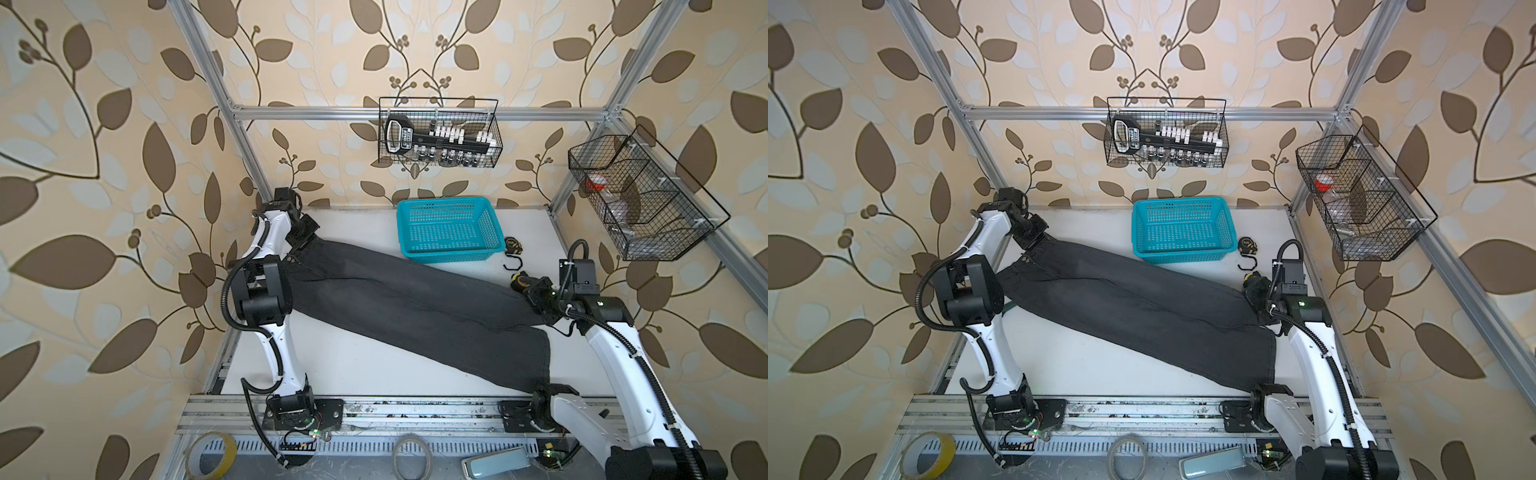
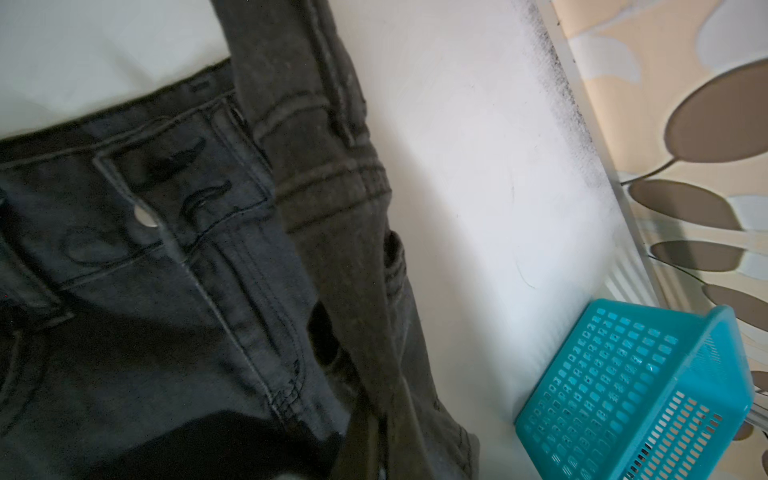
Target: Fold and stack the trousers
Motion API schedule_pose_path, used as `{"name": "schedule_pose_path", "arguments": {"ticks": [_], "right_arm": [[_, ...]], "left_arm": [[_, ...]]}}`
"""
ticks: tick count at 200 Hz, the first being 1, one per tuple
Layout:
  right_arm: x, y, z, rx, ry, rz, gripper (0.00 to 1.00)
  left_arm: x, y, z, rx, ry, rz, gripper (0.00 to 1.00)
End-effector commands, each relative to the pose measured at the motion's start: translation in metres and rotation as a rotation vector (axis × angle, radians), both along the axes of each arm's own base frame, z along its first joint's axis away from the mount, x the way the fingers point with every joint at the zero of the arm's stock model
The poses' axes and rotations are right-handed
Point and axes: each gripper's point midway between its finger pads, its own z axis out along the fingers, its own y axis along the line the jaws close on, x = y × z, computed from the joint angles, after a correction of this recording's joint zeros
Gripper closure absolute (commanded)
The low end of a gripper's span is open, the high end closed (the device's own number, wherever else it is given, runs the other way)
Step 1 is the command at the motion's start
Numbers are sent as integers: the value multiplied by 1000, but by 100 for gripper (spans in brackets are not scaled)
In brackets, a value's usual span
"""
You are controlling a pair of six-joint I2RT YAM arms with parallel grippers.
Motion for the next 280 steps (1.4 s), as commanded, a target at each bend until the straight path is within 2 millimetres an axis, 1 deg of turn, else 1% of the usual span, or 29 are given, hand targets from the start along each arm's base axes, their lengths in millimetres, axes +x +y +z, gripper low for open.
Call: {"name": "schedule_pose_path", "arguments": {"ticks": [1,8,24,52,75,97,108,132,146,159,182,208,214,228,241,256,263,266,267,269,280], "right_arm": [[-4,-2,-4,3,3,-1,98],[-1,-2,-2,6,-3,2,98],[7,-5,9,-8,-26,10,98],[17,-12,38,-47,-76,25,98],[14,-10,51,-43,-93,30,99],[4,-6,54,-15,-95,24,99],[-5,-3,49,-11,-76,30,99],[-31,4,23,13,2,40,99],[-44,7,15,26,26,44,99],[-54,8,12,25,53,49,99],[-64,5,5,18,98,53,98],[-70,5,-10,46,151,42,98],[-69,5,-10,46,148,41,98],[-63,3,-1,35,109,43,98],[-56,-2,2,9,101,46,98],[-37,-9,11,-17,50,39,98],[-26,-12,19,-34,19,40,98],[-22,-14,22,-43,11,40,98],[-21,-15,23,-47,9,39,98],[-18,-16,25,-55,5,39,98],[-4,-24,36,-99,-22,36,98]], "left_arm": [[3,13,33,0,-109,34,100],[5,12,35,-8,-115,30,100],[14,10,45,-26,-144,23,100],[29,9,67,-38,-199,15,100],[34,6,75,-65,-218,7,100],[31,4,79,-69,-224,-1,100],[26,4,77,-58,-215,-5,100],[13,4,64,-62,-185,-9,100],[5,9,61,-62,-179,1,100],[-1,15,59,-54,-176,14,100],[-11,27,58,-44,-171,31,100],[-22,28,52,-52,-150,25,100],[-24,28,51,-53,-152,26,100],[-28,30,50,-53,-150,32,100],[-25,31,53,-59,-158,31,100],[-15,29,58,-85,-176,30,100],[-9,30,63,-90,-189,31,100],[-7,31,68,-88,-201,32,100],[-6,31,66,-91,-196,32,100],[-4,31,71,-89,-208,32,100],[3,34,82,-84,-235,36,100]]}}
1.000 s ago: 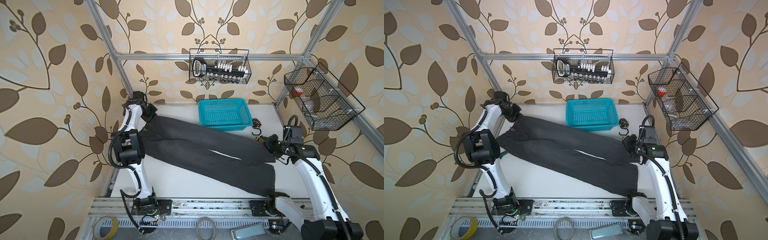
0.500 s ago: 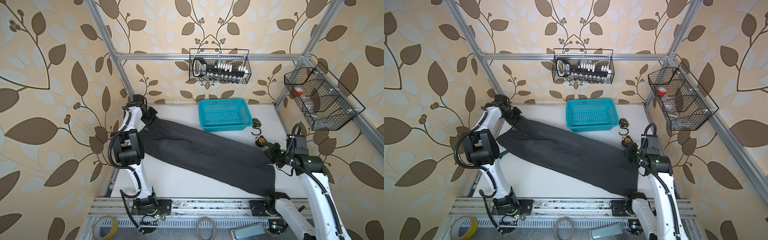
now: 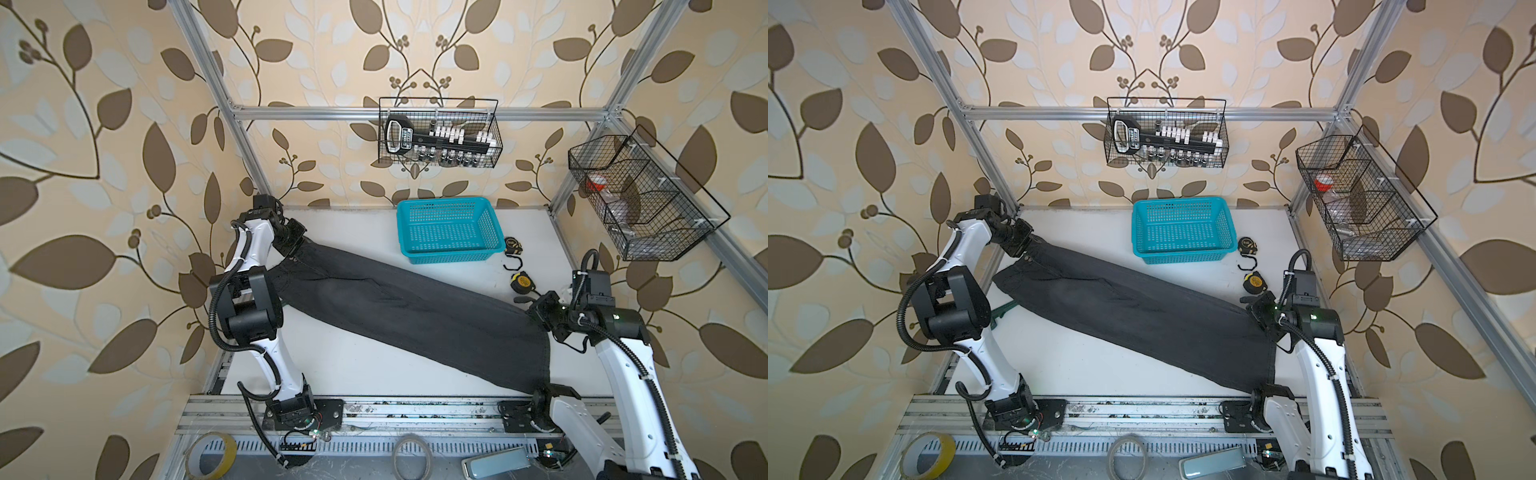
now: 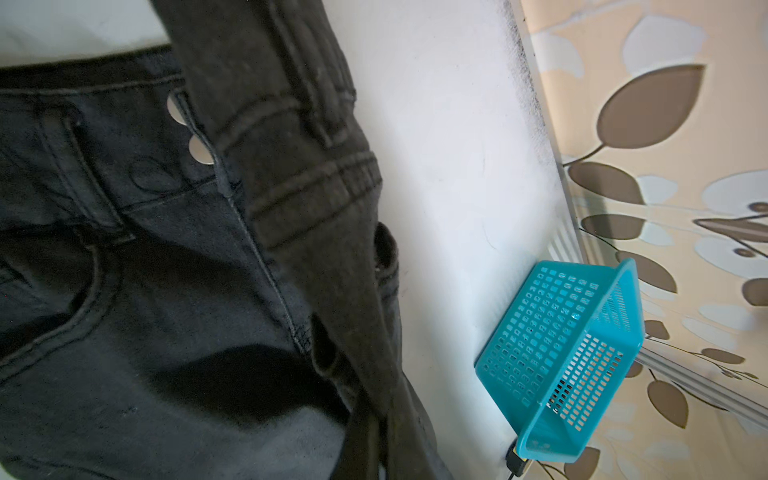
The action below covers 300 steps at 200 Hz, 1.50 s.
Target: Fold and stack the trousers
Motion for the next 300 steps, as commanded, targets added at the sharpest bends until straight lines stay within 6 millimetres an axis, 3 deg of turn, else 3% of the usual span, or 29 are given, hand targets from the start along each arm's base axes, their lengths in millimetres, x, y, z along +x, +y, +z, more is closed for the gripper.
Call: {"name": "schedule_pose_path", "arguments": {"ticks": [1,37,72,88,116,146,211,239,300], "right_arm": [[34,-29,32,-147,-111,-32,98],[55,-29,53,-141,-180,-46,99],[34,-20,54,-113,-150,-48,99],[12,-14,41,-87,-97,-63,98],[-31,-10,-1,-40,22,-119,97],[-56,-6,-40,31,113,-202,97],[-82,-4,-74,61,259,-244,96],[-90,-1,-88,66,318,-241,95],[-107,7,-110,90,415,-213,92]], "left_arm": [[29,24,53,62,-165,38,100],[42,26,71,59,-199,34,100],[30,20,75,56,-193,20,100],[15,19,71,80,-170,14,100],[-15,18,52,111,-121,13,100],[-43,18,27,123,-62,24,100],[-102,25,-17,199,97,58,100],[-127,37,-41,254,195,96,100],[-151,40,-70,275,287,106,100]]}}
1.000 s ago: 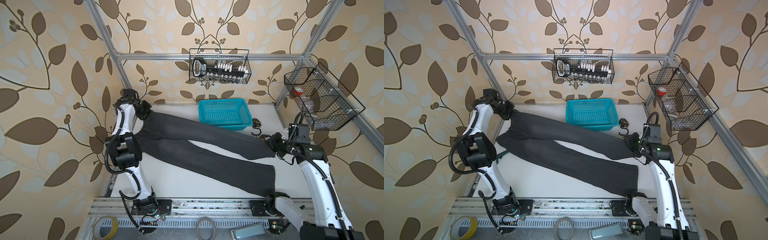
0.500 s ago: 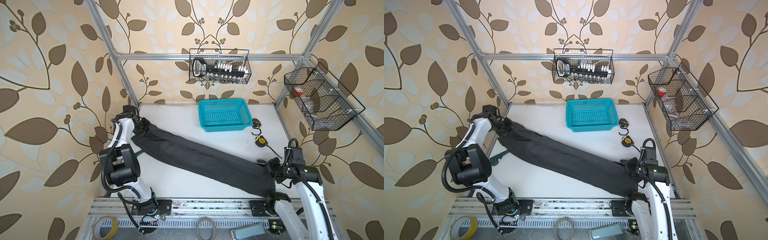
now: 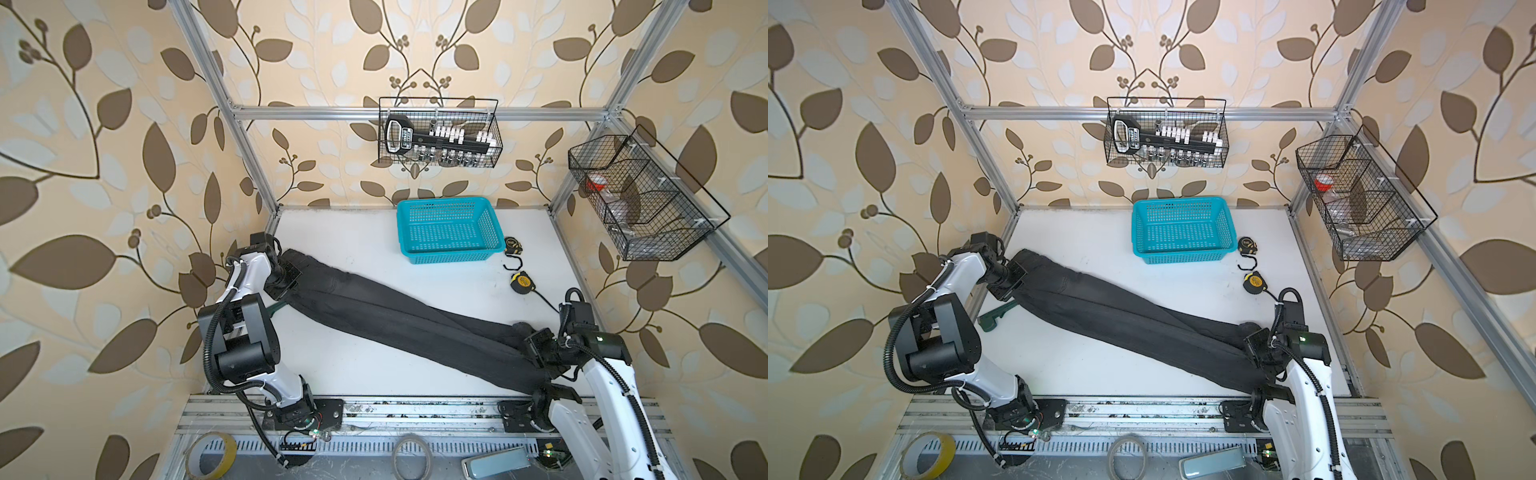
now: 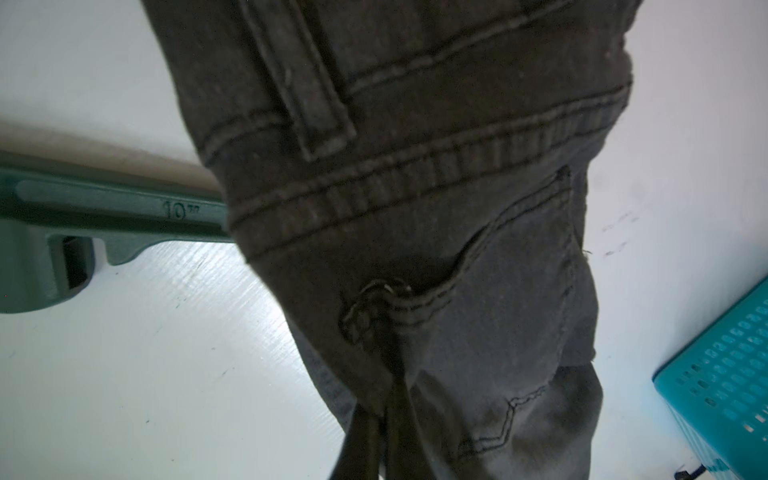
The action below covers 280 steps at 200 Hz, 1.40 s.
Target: Fold and stack the trousers
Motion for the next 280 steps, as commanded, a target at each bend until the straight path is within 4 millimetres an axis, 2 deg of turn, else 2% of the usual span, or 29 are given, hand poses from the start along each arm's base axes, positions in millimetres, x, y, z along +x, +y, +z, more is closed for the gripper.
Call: {"name": "schedule_pose_path", "arguments": {"ticks": [1,24,44,64,75,100,123,139,167,194,218,246,263,280], "right_arm": [[-17,-3,-11,-16,82,-15,91],[-26,-1,-13,-15,117,-5,86],[-31,-2,-9,-25,131,-5,72],[-29,-10,7,-71,120,-2,67],[-26,-16,19,-107,104,7,66],[-4,-28,48,-171,30,34,64],[24,-36,72,-246,-111,91,59],[45,-31,81,-233,-232,129,55],[63,-22,84,-223,-328,165,53],[91,7,81,-140,-430,234,53],[104,29,69,-154,-430,329,53],[95,48,28,-125,-306,393,54],[85,45,3,-111,-225,393,55],[71,39,-16,-96,-129,390,55]], "left_arm": [[-12,20,3,103,8,24,100],[-21,22,-4,124,41,18,100],[-24,23,-9,133,61,13,98],[-26,27,-10,155,80,3,94],[-26,31,-7,180,81,3,86],[-28,37,-2,213,93,-3,79],[-36,37,-6,223,125,-10,61],[-33,33,-3,203,105,-12,59],[-22,26,17,159,46,-7,55],[-3,2,38,92,-48,-34,50],[13,-29,37,54,-55,-103,50],[26,-62,18,-5,-39,-171,52],[27,-74,-2,-15,1,-203,57],[21,-77,-26,-22,59,-217,63]]}}
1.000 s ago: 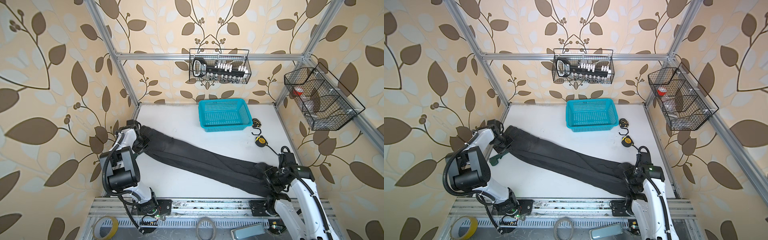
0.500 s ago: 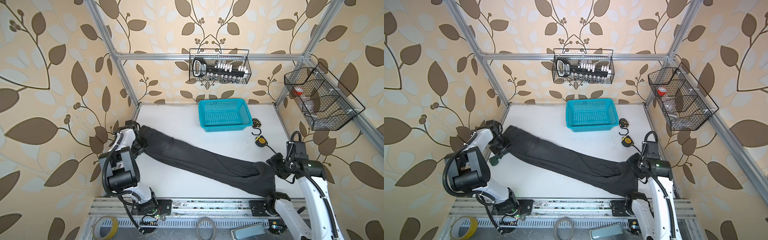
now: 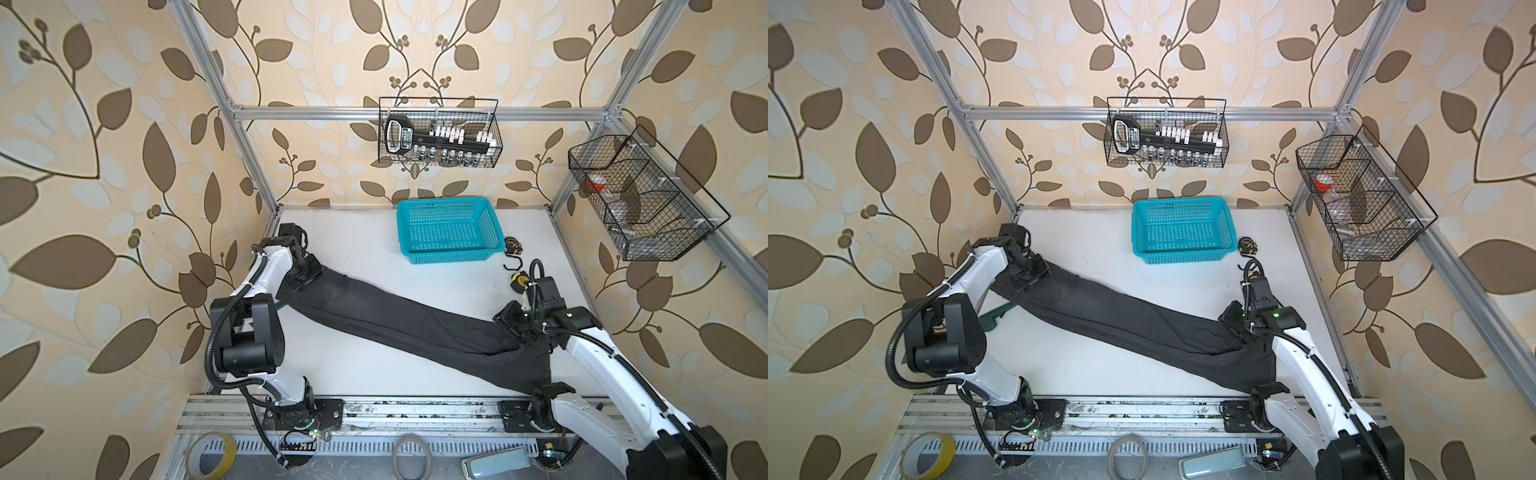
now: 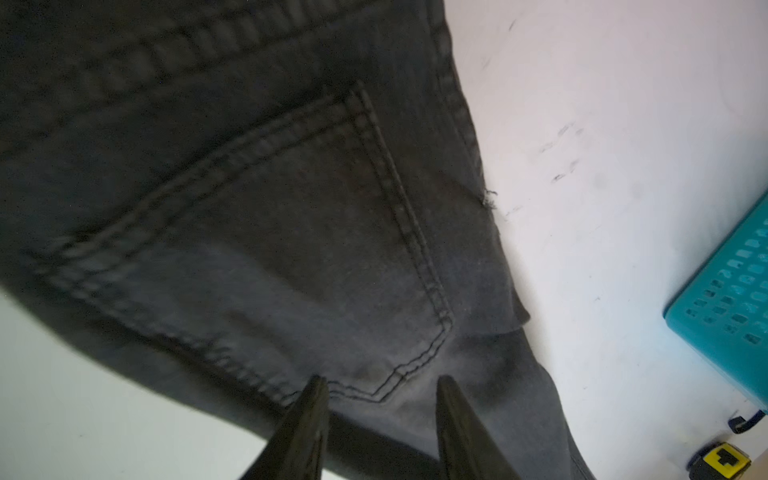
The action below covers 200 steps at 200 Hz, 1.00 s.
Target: Fold and stack the trousers
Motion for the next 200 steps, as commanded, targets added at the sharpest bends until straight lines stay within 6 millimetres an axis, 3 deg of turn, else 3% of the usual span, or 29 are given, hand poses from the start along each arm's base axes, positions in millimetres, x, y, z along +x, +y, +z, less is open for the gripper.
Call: {"name": "schedule_pose_path", "arguments": {"ticks": [1,25,51,121,150,171,200], "right_arm": [[-13,-6,-23,2,98,-30,55],[-27,-15,-41,-11,183,-43,55],[-36,-26,-54,-70,238,-49,56],[-23,-45,-84,-252,283,46,57],[4,-48,-84,-291,252,54,58],[29,-31,-76,-261,192,71,58],[49,-6,-64,-216,112,116,57]], "left_arm": [[-6,-7,-27,-28,68,1,64],[-14,-6,-47,-22,114,-10,73],[-15,-4,-59,-11,153,-27,75],[15,-7,-68,-27,158,-36,77],[35,-7,-62,-12,137,-45,77],[49,-3,-56,10,120,-51,77],[72,0,-45,25,89,-72,74]]}}
